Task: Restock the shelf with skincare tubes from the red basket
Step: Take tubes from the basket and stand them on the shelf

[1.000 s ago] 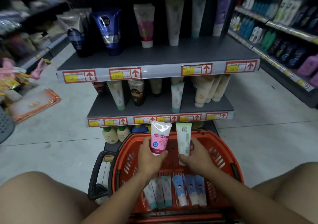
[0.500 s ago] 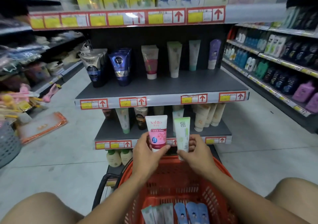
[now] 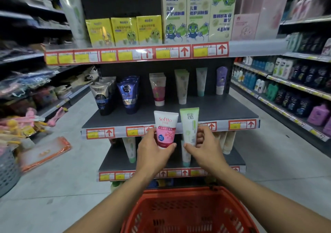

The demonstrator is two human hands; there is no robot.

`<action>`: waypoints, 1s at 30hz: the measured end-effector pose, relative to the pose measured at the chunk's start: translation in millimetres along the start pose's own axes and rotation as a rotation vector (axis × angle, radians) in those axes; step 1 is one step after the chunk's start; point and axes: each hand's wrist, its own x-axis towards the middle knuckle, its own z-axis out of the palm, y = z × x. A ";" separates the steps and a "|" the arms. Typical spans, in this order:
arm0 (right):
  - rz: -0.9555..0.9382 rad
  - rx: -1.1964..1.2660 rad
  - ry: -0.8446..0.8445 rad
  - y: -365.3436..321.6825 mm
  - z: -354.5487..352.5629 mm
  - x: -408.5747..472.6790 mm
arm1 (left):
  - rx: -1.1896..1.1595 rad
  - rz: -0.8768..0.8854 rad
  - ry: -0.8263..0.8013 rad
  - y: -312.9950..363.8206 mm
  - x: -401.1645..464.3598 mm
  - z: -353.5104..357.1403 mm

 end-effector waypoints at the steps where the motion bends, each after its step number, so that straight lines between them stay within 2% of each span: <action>1: -0.010 -0.006 0.005 -5.6 -1.1 7.6 | 0.005 0.012 0.015 4.7 7.7 -1.1; 9: -0.082 -0.023 0.080 -37.0 -8.5 75.4 | 0.097 0.068 0.066 28.7 74.5 -3.1; 17: -0.084 -0.067 0.107 -29.7 -0.9 131.1 | 0.157 0.021 0.104 23.1 126.9 11.6; 30: -0.068 -0.202 0.057 -10.9 8.6 140.0 | 0.159 -0.004 0.106 7.9 135.1 30.1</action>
